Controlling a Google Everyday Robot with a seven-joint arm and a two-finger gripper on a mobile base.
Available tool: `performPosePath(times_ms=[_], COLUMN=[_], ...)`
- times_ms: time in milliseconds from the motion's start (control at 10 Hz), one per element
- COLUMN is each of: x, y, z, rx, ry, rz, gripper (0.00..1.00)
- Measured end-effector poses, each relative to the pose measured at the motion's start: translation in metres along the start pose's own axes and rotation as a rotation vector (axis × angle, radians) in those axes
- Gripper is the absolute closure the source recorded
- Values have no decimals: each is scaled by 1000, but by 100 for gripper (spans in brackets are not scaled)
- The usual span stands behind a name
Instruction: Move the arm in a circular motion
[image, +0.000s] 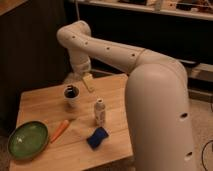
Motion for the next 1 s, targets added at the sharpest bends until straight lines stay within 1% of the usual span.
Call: performPosePath(times_ms=[200, 400, 500, 700, 800, 1000], x=[12, 35, 49, 71, 88, 107], y=[14, 39, 61, 97, 129, 169], z=[2, 4, 5, 6, 8, 10], rx=[10, 25, 34, 49, 61, 77], ry=[-10, -24, -34, -46, -55, -67], rz=[34, 121, 168, 243, 307, 386], gripper=[20, 20, 20, 20, 20, 20])
